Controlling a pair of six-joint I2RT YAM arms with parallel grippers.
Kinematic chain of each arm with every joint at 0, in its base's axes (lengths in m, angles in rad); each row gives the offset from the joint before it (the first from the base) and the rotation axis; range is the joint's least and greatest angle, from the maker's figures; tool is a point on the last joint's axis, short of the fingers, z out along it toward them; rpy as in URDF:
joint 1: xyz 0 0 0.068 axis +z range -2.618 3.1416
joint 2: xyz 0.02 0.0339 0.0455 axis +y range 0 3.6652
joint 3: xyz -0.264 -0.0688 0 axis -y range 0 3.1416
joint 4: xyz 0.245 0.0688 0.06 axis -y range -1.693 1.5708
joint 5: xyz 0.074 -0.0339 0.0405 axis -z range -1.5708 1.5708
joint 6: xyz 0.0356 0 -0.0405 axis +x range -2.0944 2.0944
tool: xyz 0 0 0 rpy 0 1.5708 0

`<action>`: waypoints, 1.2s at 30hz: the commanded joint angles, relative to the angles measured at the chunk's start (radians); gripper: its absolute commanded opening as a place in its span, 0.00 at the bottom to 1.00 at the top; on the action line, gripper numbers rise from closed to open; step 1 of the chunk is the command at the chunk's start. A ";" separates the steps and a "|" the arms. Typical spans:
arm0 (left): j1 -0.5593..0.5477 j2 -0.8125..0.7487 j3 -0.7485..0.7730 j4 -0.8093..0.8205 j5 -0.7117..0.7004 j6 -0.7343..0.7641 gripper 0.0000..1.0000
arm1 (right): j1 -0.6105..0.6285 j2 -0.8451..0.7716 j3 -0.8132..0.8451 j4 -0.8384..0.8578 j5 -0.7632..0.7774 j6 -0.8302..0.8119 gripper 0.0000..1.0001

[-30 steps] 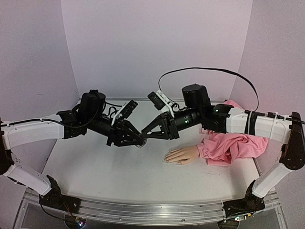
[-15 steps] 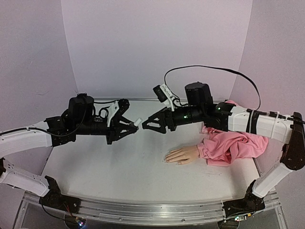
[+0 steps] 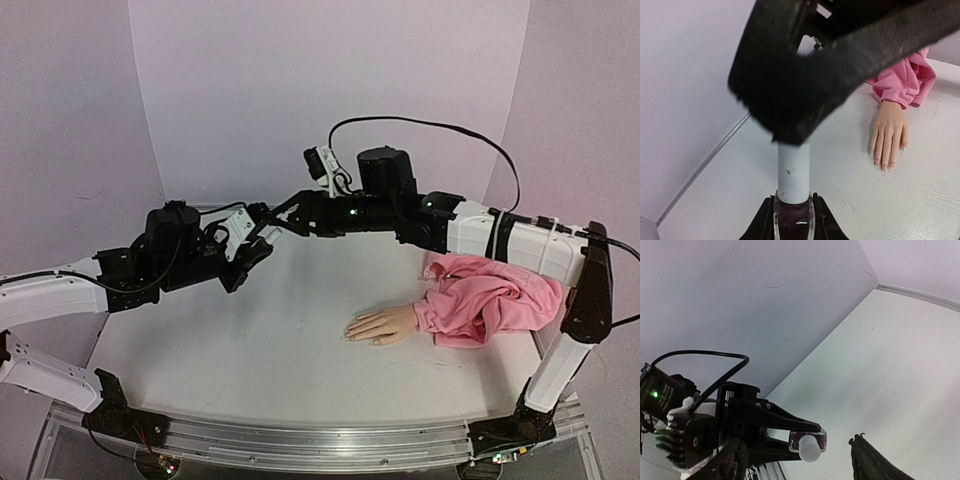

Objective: Paint the nails

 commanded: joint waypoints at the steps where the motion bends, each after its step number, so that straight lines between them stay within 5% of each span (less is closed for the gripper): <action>1: -0.011 -0.007 0.011 0.059 -0.055 0.024 0.00 | 0.009 0.054 0.079 0.037 0.008 0.069 0.63; 8: -0.013 -0.010 0.010 0.059 -0.058 0.026 0.00 | 0.010 0.106 0.101 0.038 -0.030 0.107 0.40; 13: -0.013 -0.011 0.009 0.059 -0.055 0.023 0.00 | 0.010 0.119 0.082 0.068 -0.072 0.135 0.38; 17: -0.013 -0.016 0.008 0.060 -0.042 0.019 0.00 | 0.010 0.124 0.075 0.087 -0.117 0.131 0.26; 26: -0.013 -0.022 0.009 0.059 -0.025 -0.004 0.00 | 0.009 0.101 0.038 0.087 -0.137 0.113 0.39; 33: -0.013 -0.032 0.005 0.059 0.009 -0.007 0.00 | 0.008 0.081 0.019 0.087 -0.116 0.088 0.02; 36: -0.009 -0.047 0.001 0.057 0.145 -0.012 0.00 | 0.004 0.047 0.002 0.083 -0.160 -0.003 0.00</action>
